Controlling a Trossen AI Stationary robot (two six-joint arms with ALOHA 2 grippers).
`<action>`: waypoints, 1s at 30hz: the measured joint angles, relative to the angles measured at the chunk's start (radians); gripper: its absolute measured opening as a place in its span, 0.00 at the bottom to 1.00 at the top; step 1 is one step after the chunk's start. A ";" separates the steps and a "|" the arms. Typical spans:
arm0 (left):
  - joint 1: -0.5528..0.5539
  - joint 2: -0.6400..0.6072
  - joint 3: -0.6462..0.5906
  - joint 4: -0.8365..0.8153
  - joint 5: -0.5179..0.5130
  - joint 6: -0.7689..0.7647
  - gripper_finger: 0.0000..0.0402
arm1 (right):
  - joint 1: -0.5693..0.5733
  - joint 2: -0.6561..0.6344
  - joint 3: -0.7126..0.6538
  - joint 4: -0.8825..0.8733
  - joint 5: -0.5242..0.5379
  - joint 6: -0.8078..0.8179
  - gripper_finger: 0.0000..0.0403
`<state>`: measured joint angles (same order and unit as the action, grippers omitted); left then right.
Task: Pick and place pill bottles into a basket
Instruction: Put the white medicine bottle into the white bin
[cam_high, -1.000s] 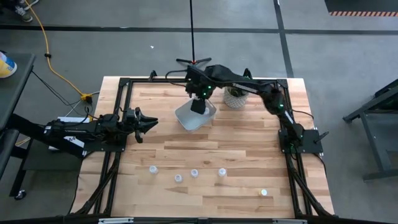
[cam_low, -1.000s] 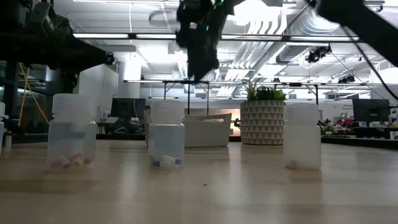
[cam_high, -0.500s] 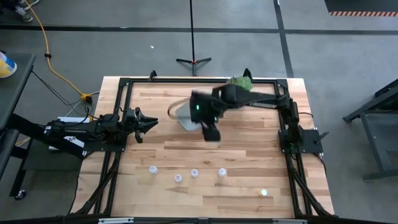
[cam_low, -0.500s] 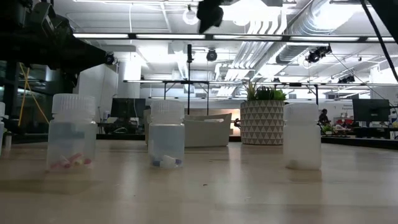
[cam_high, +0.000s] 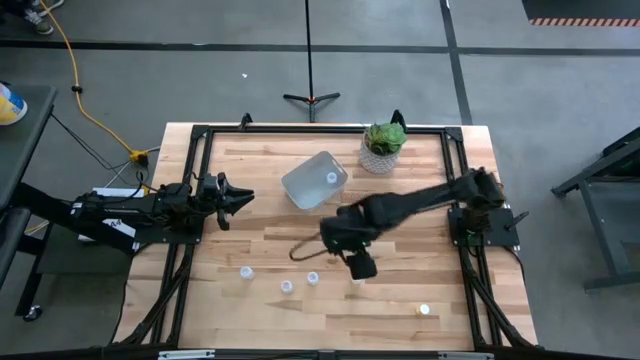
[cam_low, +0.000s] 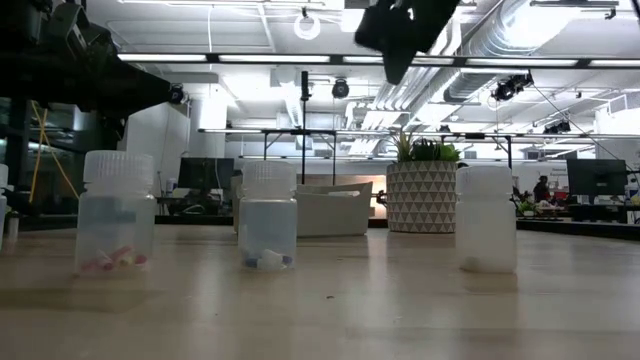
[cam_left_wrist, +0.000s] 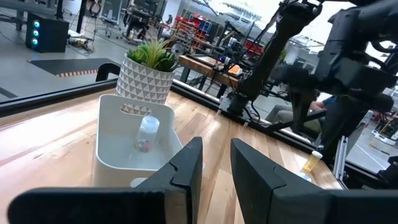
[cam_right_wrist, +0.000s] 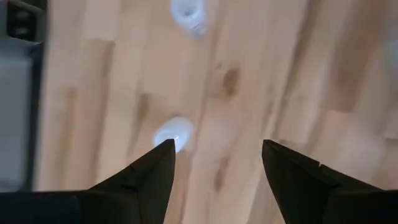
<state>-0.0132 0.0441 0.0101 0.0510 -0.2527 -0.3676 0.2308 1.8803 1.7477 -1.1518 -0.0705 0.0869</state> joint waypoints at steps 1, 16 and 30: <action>0.000 0.000 0.000 0.000 0.000 0.000 0.30 | 0.014 -0.027 -0.038 0.043 0.033 0.030 0.57; 0.000 0.000 0.000 0.000 -0.001 0.026 0.30 | 0.144 -0.122 -0.413 0.492 -0.013 0.203 0.58; 0.000 0.000 0.000 0.000 -0.004 0.026 0.30 | 0.150 -0.117 -0.523 0.553 0.011 0.201 0.58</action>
<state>-0.0135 0.0441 0.0101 0.0510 -0.2567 -0.3420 0.3809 1.7634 1.2249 -0.5989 -0.0595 0.2882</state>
